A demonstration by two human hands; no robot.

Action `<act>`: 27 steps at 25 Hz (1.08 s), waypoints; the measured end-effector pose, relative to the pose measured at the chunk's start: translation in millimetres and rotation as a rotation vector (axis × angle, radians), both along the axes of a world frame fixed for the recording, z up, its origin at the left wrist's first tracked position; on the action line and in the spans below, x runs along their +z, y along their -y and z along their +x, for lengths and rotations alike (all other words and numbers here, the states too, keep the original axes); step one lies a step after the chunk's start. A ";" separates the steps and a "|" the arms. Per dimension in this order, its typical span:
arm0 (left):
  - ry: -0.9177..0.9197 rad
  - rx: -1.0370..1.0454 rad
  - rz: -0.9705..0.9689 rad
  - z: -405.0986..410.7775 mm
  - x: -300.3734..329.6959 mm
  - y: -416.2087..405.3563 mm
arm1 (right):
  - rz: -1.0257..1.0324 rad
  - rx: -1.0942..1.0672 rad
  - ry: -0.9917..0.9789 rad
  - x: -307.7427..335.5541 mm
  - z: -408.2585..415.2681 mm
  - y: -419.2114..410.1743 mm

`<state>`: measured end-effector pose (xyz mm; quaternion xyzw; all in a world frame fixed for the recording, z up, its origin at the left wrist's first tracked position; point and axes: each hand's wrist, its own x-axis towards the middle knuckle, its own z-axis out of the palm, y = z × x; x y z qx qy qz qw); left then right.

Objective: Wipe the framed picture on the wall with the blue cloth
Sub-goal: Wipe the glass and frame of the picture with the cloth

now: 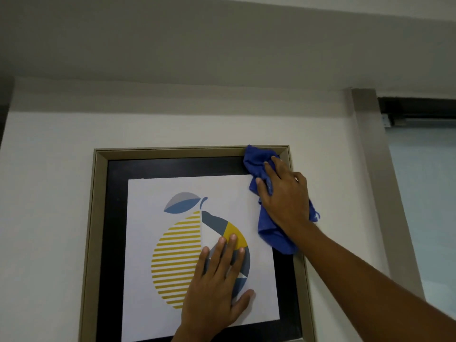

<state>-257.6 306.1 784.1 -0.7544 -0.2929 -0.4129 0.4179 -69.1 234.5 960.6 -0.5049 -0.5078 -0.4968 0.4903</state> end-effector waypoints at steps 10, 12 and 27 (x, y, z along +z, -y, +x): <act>0.011 -0.016 -0.010 -0.9 -2.2 5.3 | -0.267 -0.002 -0.141 -206.0 -24.4 22.0; 0.009 -0.013 -0.003 -0.7 -0.3 7.6 | -0.314 -0.021 -0.125 -198.5 -21.0 28.6; -0.008 0.008 0.029 0.0 -0.4 6.5 | -0.106 -0.050 -0.022 -27.4 -14.0 12.2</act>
